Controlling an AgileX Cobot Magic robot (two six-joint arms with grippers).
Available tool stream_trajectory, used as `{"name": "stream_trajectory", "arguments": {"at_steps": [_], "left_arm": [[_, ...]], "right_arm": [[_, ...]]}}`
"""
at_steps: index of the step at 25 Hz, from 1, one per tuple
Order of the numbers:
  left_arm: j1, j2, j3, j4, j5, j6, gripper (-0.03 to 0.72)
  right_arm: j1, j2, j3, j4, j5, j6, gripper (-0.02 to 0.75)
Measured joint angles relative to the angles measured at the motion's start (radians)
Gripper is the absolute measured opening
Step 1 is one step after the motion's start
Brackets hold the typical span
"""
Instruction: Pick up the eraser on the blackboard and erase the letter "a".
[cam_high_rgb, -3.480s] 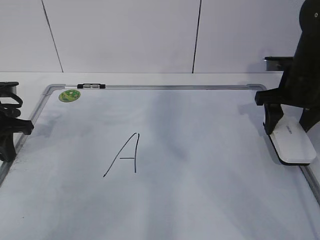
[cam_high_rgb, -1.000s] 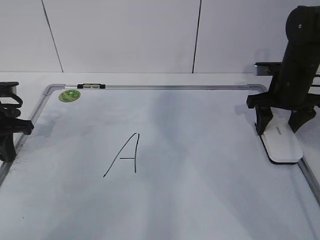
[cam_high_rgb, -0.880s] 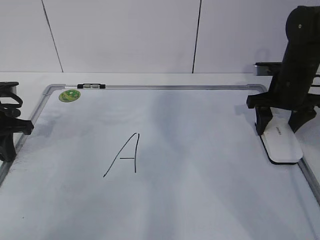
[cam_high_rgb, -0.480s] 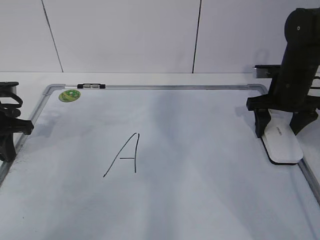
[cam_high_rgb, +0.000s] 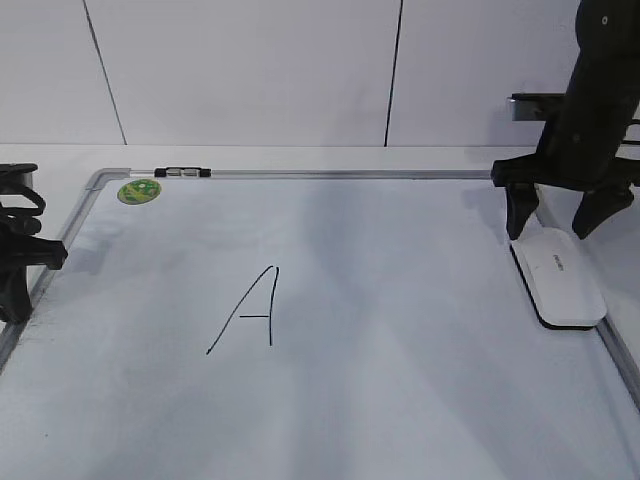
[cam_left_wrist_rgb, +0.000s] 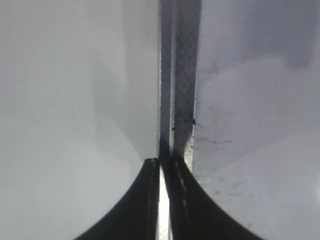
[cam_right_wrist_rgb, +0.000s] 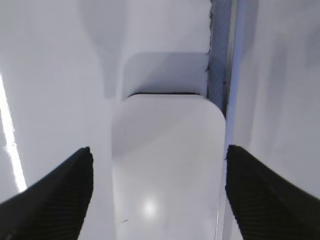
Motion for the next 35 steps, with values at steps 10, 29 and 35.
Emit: {"name": "stream_trajectory", "arguments": {"at_steps": [10, 29, 35], "left_arm": [[0.000, 0.000, 0.000, 0.000, -0.002, 0.000, 0.015], [0.002, 0.002, 0.000, -0.002, -0.005, 0.000, 0.015], [0.002, 0.002, 0.000, -0.002, -0.005, 0.000, 0.032]], "right_arm": [[0.000, -0.136, -0.002, 0.000, 0.007, 0.000, 0.645], [0.000, -0.495, -0.002, 0.077, 0.034, 0.000, 0.597], [0.000, -0.559, -0.002, 0.105, 0.038, 0.000, 0.594]]}}
